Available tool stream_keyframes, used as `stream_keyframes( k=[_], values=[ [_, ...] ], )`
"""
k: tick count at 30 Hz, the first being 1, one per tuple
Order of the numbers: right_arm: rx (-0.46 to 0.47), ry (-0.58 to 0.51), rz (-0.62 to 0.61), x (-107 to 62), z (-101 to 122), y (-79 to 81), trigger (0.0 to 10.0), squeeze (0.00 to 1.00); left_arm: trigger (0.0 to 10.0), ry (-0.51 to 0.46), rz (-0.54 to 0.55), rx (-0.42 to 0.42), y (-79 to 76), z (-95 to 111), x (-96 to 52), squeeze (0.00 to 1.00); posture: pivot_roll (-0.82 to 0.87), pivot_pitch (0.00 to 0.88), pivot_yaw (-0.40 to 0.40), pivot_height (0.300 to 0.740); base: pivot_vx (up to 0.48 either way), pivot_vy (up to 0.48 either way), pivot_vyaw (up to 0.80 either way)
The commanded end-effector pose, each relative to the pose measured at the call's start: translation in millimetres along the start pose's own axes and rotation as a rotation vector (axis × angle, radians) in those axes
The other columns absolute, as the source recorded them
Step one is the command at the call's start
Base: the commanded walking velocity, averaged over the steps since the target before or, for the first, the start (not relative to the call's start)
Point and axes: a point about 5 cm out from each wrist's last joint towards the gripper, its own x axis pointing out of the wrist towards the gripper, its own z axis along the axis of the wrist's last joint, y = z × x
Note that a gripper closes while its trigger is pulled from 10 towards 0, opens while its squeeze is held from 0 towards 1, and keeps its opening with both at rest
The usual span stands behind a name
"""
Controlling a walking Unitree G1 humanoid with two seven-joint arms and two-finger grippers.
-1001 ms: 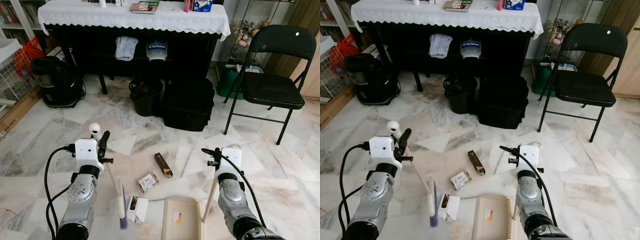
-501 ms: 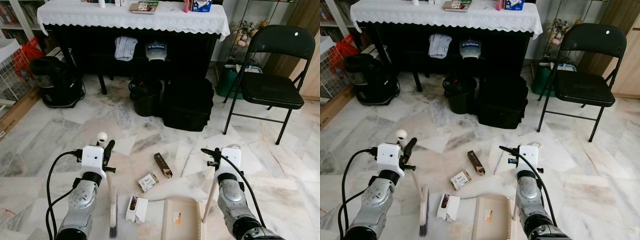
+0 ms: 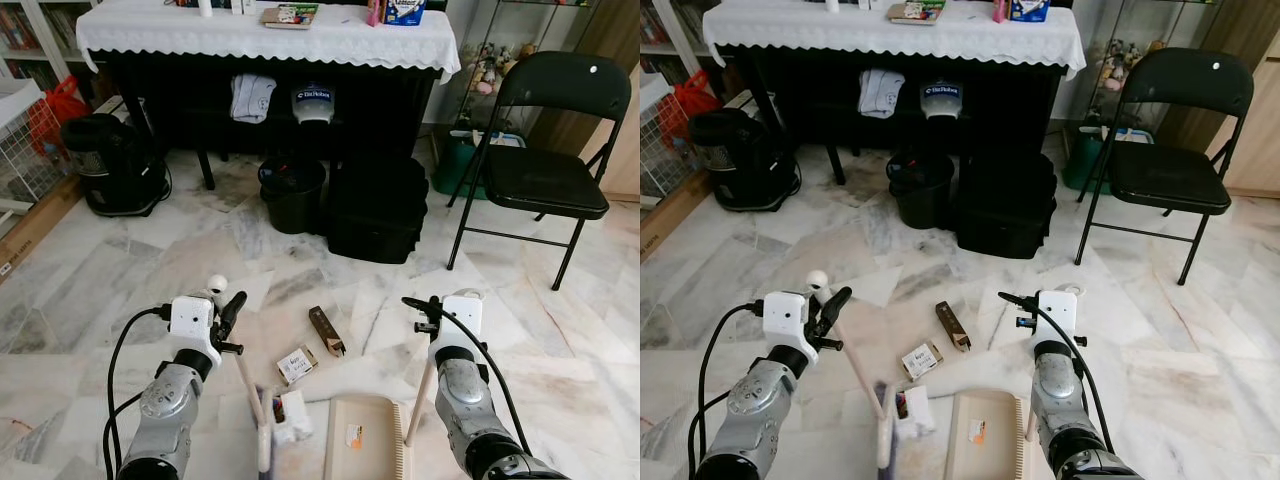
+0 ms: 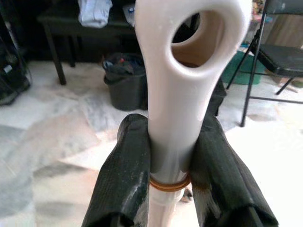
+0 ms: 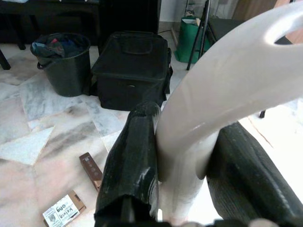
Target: Sweep floor
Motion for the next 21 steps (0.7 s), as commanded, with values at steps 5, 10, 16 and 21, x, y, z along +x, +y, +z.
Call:
stream_keyframes(
  k=[5,10,16,21],
  values=[
    [-0.019,0.014,0.004,0.4,-1,-0.2,10.0,0.0,10.0,-0.003,-0.075,-0.16,-3.7,7,3.2,0.0,0.13,0.043,-0.022,0.74,0.0,0.0,0.0],
    [-0.018,0.015,0.004,0.3,-2,-0.1,10.0,0.0,10.0,-0.03,-0.134,-0.185,-9.3,17,7.3,0.0,0.13,0.042,-0.022,0.74,0.0,0.0,0.0],
    [-0.017,0.018,0.004,0.5,-2,0.5,10.0,0.0,10.0,-0.057,-0.275,-0.272,-23.4,34,10.6,0.0,0.13,0.038,-0.021,0.74,0.0,0.0,0.0],
    [-0.016,0.018,0.004,0.5,-1,1.2,10.0,0.0,10.0,-0.07,-0.329,-0.316,-27.8,43,11.2,0.0,0.13,0.036,-0.019,0.74,0.0,0.0,0.0]
  ],
)
